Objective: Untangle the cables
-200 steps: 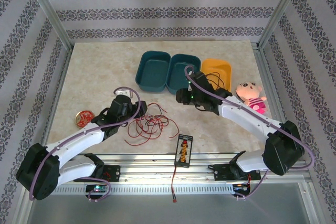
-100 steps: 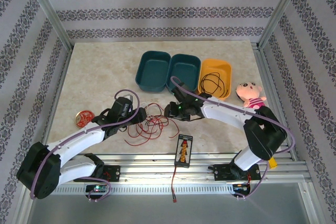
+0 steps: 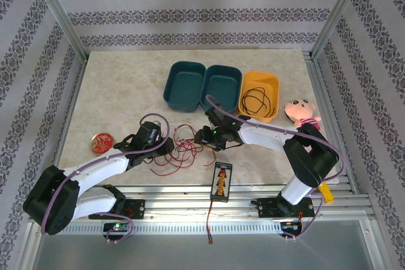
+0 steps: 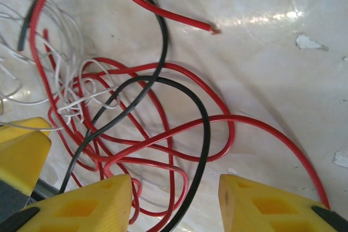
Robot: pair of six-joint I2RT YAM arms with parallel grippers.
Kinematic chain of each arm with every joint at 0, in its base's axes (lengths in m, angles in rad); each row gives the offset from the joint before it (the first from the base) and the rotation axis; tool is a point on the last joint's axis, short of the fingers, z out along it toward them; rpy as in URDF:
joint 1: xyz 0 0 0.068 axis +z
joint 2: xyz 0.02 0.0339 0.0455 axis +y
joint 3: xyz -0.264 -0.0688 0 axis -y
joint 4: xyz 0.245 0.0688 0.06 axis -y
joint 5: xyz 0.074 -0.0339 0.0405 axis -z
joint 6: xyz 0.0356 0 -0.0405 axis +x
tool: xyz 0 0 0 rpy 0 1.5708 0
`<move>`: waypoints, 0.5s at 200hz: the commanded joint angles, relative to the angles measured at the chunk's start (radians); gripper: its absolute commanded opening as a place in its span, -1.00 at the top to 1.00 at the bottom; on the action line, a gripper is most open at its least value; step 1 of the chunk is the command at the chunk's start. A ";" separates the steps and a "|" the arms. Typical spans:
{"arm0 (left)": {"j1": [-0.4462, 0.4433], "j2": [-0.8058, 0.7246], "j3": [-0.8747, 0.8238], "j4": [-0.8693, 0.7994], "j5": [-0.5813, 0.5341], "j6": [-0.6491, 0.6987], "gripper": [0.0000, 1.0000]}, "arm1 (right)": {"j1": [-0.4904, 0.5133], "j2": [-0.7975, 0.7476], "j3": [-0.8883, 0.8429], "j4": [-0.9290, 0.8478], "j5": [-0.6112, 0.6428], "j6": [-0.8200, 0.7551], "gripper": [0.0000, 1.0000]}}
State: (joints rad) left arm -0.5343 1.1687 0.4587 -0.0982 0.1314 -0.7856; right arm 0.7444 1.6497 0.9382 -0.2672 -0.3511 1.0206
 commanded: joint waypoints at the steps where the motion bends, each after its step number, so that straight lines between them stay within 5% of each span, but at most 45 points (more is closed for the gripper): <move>1: 0.017 0.010 -0.012 0.043 0.013 -0.010 0.22 | 0.018 0.014 -0.014 0.039 -0.023 0.036 0.08; 59: 0.017 0.041 -0.021 0.088 0.023 -0.015 0.36 | 0.022 0.064 -0.045 0.225 -0.066 0.102 0.27; 100: 0.016 0.075 -0.022 0.133 0.023 -0.023 0.52 | 0.022 0.109 -0.034 0.365 -0.098 0.139 0.77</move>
State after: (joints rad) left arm -0.5343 1.2243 0.4465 -0.0223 0.1505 -0.7952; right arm 0.7574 1.7355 0.9005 -0.0200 -0.4152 1.1305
